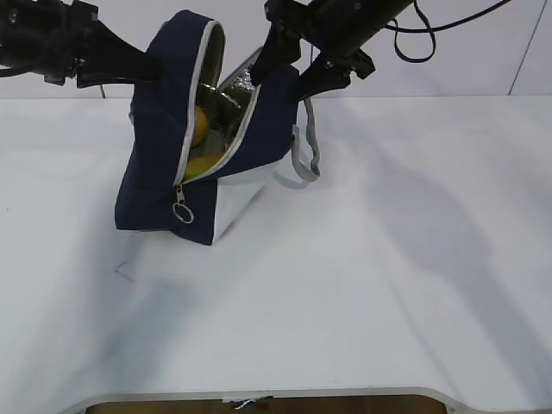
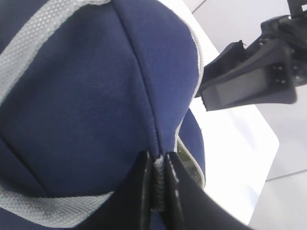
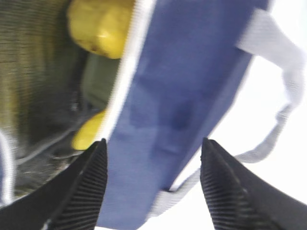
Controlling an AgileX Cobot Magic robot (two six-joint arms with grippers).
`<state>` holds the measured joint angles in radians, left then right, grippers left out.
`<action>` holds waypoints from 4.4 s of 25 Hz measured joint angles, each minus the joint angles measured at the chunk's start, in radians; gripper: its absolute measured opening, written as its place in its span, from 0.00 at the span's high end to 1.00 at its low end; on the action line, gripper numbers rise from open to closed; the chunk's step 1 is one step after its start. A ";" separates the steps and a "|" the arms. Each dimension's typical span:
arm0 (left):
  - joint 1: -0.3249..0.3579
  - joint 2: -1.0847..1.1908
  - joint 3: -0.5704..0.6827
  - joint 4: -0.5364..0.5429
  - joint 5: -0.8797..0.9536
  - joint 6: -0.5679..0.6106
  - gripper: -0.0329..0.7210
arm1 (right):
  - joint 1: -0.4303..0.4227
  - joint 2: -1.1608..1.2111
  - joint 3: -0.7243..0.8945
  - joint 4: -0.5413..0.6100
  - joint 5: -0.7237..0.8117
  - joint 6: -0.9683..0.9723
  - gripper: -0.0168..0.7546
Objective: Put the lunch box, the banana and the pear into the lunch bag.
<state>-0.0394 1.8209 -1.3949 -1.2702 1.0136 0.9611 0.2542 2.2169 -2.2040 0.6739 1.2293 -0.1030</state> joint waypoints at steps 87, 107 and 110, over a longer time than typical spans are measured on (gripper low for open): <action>-0.242 0.057 0.000 -0.118 -0.179 -0.098 0.63 | 0.007 -0.057 -0.051 -0.296 0.035 -0.031 0.40; -0.100 -0.078 0.000 0.194 0.153 -0.267 0.45 | 0.007 -0.337 0.133 -0.288 0.031 -0.054 0.26; -0.107 -0.102 0.000 0.306 0.178 -0.317 0.49 | 0.007 -0.413 0.241 -0.288 0.031 -0.078 0.31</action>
<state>-0.1467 1.7186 -1.3949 -0.9642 1.1912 0.6444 0.2611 1.8038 -1.9633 0.3857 1.2607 -0.1810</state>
